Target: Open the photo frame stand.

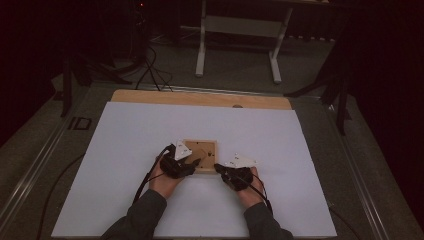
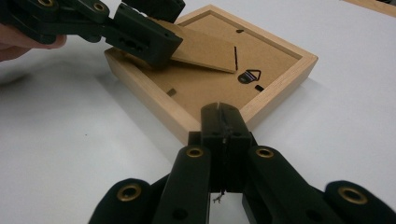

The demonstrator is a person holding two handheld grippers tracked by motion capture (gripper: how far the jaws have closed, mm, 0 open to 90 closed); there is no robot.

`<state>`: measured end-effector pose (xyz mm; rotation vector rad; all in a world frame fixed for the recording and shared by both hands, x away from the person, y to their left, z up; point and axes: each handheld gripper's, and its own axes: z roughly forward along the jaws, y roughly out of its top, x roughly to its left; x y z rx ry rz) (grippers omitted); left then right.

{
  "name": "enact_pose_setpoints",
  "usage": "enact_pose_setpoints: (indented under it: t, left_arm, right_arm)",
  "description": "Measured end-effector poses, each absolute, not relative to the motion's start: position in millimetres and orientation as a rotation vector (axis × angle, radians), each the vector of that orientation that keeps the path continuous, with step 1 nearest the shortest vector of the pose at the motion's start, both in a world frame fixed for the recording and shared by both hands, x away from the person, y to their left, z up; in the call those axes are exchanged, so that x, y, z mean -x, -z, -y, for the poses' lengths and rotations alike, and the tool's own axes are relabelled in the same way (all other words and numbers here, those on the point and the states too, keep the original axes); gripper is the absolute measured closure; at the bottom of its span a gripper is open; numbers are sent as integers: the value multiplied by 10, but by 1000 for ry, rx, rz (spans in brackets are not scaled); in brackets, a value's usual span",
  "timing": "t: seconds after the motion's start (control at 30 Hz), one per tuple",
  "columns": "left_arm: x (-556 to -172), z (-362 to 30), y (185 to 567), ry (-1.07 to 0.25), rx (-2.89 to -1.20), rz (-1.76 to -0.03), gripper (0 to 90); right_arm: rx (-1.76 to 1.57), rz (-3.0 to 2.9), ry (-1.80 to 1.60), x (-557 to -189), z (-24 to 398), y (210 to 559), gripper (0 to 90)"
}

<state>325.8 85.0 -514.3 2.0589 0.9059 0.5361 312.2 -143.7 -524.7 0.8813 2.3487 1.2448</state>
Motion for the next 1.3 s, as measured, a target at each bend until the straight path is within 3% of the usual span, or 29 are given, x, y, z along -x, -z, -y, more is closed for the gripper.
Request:
enact_pose_setpoints:
  t: [0.27,0.63,1.0,1.3]
  left_arm:
    - [-3247,-854,5166,-536,-2084,-906,435]
    - [-3231,-897,5205,-506,-2094,-927,502]
    - [-3296,-824,5000,-509,-2036,-942,500]
    - [-3341,-860,5010,-421,-2029,-1021,456]
  right_arm:
    - [-880,-2349,-1245,-3121,1437,5247,898]
    - [-882,-2349,-1245,-3120,1437,5247,898]
    - [-883,-2348,-1247,-3120,1436,5248,898]
    - [-879,-2349,-1246,-3122,1439,5248,897]
